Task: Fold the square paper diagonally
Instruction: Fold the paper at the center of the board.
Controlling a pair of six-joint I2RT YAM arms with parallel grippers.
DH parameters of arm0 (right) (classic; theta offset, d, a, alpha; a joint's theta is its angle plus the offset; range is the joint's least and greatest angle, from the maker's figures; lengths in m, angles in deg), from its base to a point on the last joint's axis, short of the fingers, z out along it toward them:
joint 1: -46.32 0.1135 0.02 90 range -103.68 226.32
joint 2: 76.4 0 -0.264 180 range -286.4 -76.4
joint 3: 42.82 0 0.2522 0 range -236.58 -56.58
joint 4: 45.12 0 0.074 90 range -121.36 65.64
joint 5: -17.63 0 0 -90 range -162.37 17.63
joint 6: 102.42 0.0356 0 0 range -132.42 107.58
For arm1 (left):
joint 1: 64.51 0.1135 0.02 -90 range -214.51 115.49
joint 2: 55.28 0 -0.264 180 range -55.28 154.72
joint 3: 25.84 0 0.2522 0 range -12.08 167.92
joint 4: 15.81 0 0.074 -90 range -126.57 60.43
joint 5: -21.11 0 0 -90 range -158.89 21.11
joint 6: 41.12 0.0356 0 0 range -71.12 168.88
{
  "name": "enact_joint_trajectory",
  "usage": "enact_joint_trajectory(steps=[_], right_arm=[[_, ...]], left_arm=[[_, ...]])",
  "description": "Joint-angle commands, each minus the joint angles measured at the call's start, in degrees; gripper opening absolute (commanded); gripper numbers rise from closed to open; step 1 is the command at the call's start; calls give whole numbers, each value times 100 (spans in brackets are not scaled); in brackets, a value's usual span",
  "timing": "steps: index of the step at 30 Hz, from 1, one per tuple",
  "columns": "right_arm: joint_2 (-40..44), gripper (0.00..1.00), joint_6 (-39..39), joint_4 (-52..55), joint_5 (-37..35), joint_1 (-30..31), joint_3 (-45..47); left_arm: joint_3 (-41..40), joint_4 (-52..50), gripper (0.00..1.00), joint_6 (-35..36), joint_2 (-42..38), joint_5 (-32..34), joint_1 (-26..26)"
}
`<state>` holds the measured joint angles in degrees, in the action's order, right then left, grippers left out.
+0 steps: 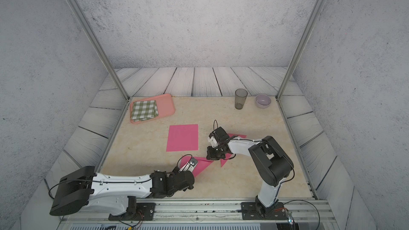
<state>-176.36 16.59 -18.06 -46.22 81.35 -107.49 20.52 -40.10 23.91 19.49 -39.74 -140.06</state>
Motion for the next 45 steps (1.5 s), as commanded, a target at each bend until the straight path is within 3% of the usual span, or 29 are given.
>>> enact_joint_trajectory(steps=[1, 14, 23, 26, 32, 42, 45], right_arm=[[5, 0, -1, 631, -10, 75, 236], [-159, 0, -104, 601, 109, 77, 185], [-96, 3, -124, 621, 152, 82, 182], [-29, 10, -117, 639, 119, 68, 160], [582, 35, 45, 287, 92, 53, 349], [1443, 41, -85, -257, 300, 51, 554], [1402, 44, -317, -609, 907, 49, 658]], left_arm=[[-124, -59, 3, -46, -24, -75, 219], [58, 118, 3, 271, 530, -697, 859], [675, -596, 3, 440, 856, -836, 1027], [741, -702, 3, 432, 851, -876, 1028], [695, -655, 3, 414, 843, -876, 1031], [604, -552, 2, 370, 862, -969, 1030], [555, -517, 2, 387, 732, -1024, 1027]])
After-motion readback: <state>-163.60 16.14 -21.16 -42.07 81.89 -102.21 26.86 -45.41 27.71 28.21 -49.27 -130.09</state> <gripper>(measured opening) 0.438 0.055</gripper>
